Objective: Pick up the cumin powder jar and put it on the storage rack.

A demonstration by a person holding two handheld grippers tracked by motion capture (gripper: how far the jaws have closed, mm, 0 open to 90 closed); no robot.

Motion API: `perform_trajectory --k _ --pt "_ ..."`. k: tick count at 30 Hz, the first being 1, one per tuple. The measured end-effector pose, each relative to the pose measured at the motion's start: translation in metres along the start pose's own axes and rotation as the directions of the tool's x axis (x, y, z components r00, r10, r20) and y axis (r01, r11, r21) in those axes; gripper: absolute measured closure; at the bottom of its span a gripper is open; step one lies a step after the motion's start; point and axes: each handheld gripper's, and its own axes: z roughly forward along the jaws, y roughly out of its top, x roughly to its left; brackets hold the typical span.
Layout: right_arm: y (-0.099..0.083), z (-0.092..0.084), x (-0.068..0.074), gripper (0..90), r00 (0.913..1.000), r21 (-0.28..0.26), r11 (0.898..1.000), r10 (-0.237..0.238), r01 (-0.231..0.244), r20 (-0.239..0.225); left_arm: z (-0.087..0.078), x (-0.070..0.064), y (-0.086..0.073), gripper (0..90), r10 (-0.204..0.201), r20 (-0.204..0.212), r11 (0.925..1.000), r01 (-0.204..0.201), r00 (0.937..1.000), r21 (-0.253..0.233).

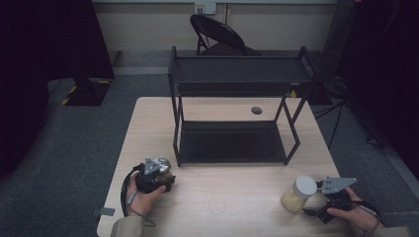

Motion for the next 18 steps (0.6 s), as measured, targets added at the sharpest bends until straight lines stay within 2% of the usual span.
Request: perform_trajectory --k 5,8,11,14,18 --pt "0.000 0.000 0.000 0.0 1.0000 0.000 1.000 0.000 0.000 0.000 -0.001 -0.001 0.004 31.2 0.018 0.024 0.9996 -0.019 0.9996 0.019" --pt "0.000 0.000 0.000 0.0 1.0000 0.000 1.000 0.000 0.000 0.000 -0.002 -0.004 0.007 31.2 0.049 0.040 0.9985 -0.050 0.9980 0.022" --pt "0.000 0.000 0.000 0.0 1.0000 0.000 1.000 0.000 0.000 0.000 -0.002 -0.006 0.009 31.2 0.055 0.052 0.9983 -0.056 0.9971 0.019" --pt "0.000 0.000 0.000 0.0 1.0000 0.000 1.000 0.000 0.000 0.000 -0.002 -0.011 0.015 31.2 0.075 0.077 0.9969 -0.076 0.9942 0.020" --pt "0.000 0.000 0.000 0.0 1.0000 0.000 1.000 0.000 0.000 0.000 0.000 -0.015 0.018 31.2 0.088 0.088 0.9957 -0.090 0.9922 0.022"
